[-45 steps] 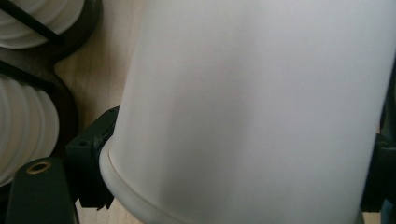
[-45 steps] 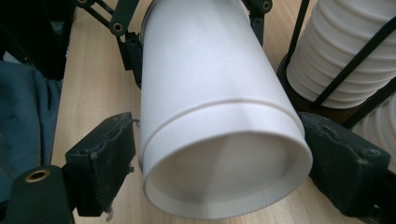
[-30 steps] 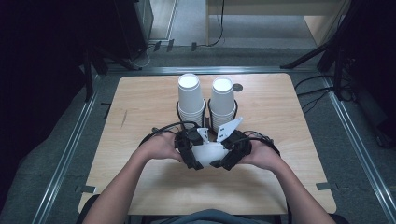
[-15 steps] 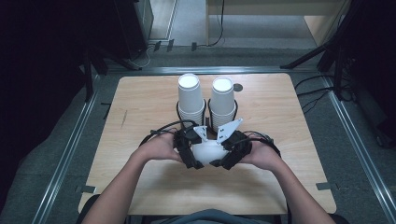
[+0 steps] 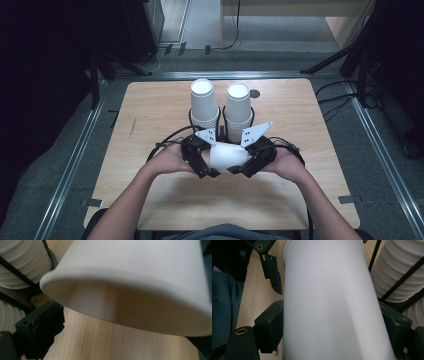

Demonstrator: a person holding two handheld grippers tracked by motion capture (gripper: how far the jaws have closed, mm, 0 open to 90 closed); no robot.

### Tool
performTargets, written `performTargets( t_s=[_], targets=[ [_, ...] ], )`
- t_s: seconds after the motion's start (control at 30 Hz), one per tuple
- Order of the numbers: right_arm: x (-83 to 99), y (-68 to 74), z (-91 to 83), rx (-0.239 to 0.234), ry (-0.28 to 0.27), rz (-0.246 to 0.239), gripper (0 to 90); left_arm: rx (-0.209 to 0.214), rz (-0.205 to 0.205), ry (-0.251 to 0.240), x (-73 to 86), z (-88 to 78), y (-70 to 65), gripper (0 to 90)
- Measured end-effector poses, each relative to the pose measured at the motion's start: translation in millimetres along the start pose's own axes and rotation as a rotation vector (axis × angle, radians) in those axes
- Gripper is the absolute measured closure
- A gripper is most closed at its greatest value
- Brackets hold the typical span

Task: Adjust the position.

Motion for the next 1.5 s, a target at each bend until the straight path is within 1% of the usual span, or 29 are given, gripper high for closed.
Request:
performTargets(
  t_s=[0.07, 0.17, 0.2, 0.23, 0.3, 0.37, 0.47, 0.57, 0.67, 0.8, 0.83, 0.97, 1.03, 1.07, 1.13, 1.17, 1.2, 1.23, 1.27, 1.3, 1.33, 1.43, 1.47, 1.5],
  targets=[
    [-1.1, 1.4, -2.2, -0.018, -0.018, 0.001, 19.7, 0.007, -0.013, -0.030, -0.1, -1.7, -0.3, 0.0],
    [-2.4, 3.3, -4.4, -0.034, -0.034, 0.002, 19.7, 0.026, -0.043, -0.100, -2.3, -4.8, -2.0, 0.0],
    [-2.8, 3.3, -4.6, -0.037, -0.043, -0.005, 19.7, 0.027, -0.046, -0.110, -2.9, -5.4, -2.4, 0.0],
    [-2.8, 3.9, -5.0, -0.043, -0.043, -0.002, 19.7, 0.027, -0.042, -0.120, -3.7, -6.4, -2.5, 0.0],
    [-3.3, 5.2, -5.8, -0.057, -0.052, -0.003, 19.7, 0.034, -0.058, -0.161, -5.8, -8.6, -3.2, 0.0],
    [-4.3, 5.8, -5.9, -0.065, -0.062, -0.004, 19.6, 0.045, -0.066, -0.191, -6.5, -9.6, -3.0, 0.5],
    [-5.7, 7.0, -5.8, -0.080, -0.074, 0.002, 19.6, 0.049, -0.066, -0.200, -6.7, -9.8, -3.0, 0.6],
    [-6.1, 7.5, -3.7, -0.084, -0.073, 0.001, 19.6, 0.052, -0.067, -0.211, -6.5, -9.8, -2.8, 3.5],
    [-5.7, 7.2, -2.1, -0.083, -0.066, 0.001, 19.6, 0.053, -0.065, -0.211, -5.9, -10.1, -3.2, 6.2],
    [-5.2, 7.1, -1.4, -0.085, -0.062, 0.003, 19.7, 0.057, -0.056, -0.202, -5.2, -9.6, -3.6, 7.4],
    [-5.0, 7.2, -1.1, -0.086, -0.061, 0.003, 19.8, 0.058, -0.059, -0.198, -5.1, -9.1, -3.9, 7.7],
    [-3.2, 6.8, 1.2, -0.082, -0.041, 0.018, 20.2, 0.062, -0.048, -0.168, -4.3, -8.2, -3.3, 9.2],
    [-2.8, 6.6, 1.8, -0.084, -0.031, 0.020, 20.5, 0.063, -0.048, -0.164, -4.4, -8.0, -3.5, 9.9],
    [-2.8, 6.5, 2.0, -0.082, -0.028, 0.020, 20.6, 0.072, -0.051, -0.161, -4.5, -8.0, -3.9, 10.2],
    [-2.5, 7.2, 1.9, -0.085, -0.012, 0.022, 20.7, 0.075, -0.045, -0.146, -4.6, -8.8, -4.3, 10.5],
    [-2.6, 7.6, 1.8, -0.087, -0.007, 0.023, 20.3, 0.075, -0.045, -0.140, -4.6, -9.4, -4.3, 10.5],
    [-2.7, 7.9, 1.9, -0.089, -0.003, 0.027, 18.0, 0.071, -0.044, -0.143, -4.9, -10.1, -4.2, 10.5],
    [-2.5, 7.6, 2.8, -0.082, 0.008, 0.029, 14.8, 0.078, -0.050, -0.140, -4.8, -11.2, -4.2, 10.5],
    [-1.6, 7.6, 3.2, -0.067, 0.022, 0.035, 13.8, 0.070, -0.048, -0.136, -4.3, -12.2, -3.8, 10.5],
    [-0.8, 6.8, 3.5, -0.060, 0.030, 0.033, 13.8, 0.072, -0.055, -0.131, -3.9, -13.0, -3.5, 10.5],
    [-0.2, 6.0, 3.9, -0.051, 0.032, 0.032, 13.8, 0.063, -0.050, -0.117, -3.1, -13.9, -3.0, 10.5],
    [1.5, 3.8, 2.8, -0.038, 0.041, 0.049, 13.8, 0.051, -0.052, -0.093, -1.0, -17.1, -1.2, 10.5],
    [1.9, 2.4, 2.5, -0.035, 0.044, 0.051, 13.8, 0.055, -0.057, -0.088, -0.5, -17.8, -0.8, 10.5],
    [2.4, 1.7, 2.2, -0.031, 0.047, 0.058, 13.7, 0.049, -0.053, -0.078, 0.4, -19.0, 0.0, 10.4]
  ],
)
Point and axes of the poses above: each handheld gripper's, and its own axes: z roughly forward along the jaws, x roughly out of its underside, y roughly to its left, the point moved 5 cm from there along z, roughly forward along the jaws, and after that the axes turned 13 degrees about z, right-handed, at the moved point
